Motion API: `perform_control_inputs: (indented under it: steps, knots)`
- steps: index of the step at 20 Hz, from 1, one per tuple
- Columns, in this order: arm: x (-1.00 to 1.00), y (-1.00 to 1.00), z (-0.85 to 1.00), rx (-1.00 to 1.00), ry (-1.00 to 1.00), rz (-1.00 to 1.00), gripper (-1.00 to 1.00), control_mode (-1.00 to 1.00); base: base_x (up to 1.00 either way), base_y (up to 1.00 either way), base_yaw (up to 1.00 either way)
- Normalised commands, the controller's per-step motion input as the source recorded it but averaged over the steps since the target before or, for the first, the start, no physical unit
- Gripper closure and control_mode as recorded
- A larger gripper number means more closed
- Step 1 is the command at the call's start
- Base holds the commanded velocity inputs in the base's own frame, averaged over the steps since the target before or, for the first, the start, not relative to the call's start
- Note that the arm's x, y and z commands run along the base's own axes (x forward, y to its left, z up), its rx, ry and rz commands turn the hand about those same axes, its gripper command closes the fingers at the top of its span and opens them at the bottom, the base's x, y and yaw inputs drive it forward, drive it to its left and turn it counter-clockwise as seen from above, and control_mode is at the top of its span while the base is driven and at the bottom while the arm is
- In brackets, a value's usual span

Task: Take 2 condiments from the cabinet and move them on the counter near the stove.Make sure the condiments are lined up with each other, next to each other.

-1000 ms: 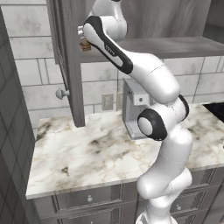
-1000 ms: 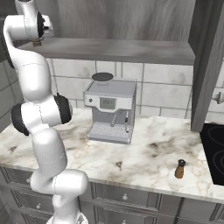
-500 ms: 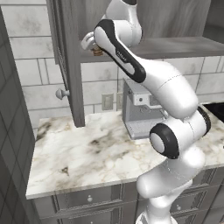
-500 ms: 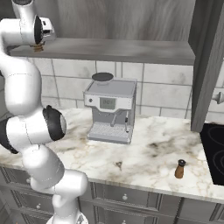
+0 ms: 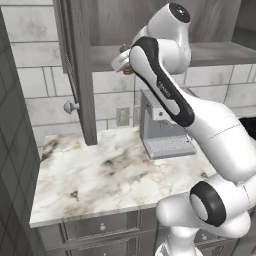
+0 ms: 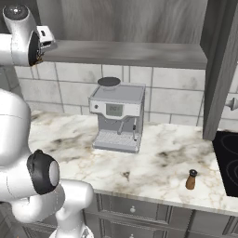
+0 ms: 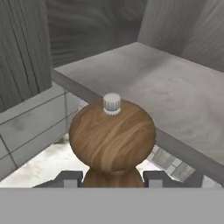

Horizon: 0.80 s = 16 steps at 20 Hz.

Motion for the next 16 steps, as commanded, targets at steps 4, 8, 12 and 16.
perform_control_inputs:
  steps: [4,8,12,16]
  knots:
    - [-0.82,-0.32,0.0,0.0,-0.03,0.06,1.0,-1.0,0.0,0.0,0.0]
    - [-0.74,-0.32,0.0,0.0,0.0,0.06,1.0,-1.0,0.0,0.0,0.0]
    - [-0.71,-0.34,0.0,0.0,0.0,0.05,1.0,-1.0,0.0,0.0,0.0]
    - [-0.64,-0.35,0.0,0.0,0.0,0.05,1.0,-1.0,0.0,0.0,0.0]
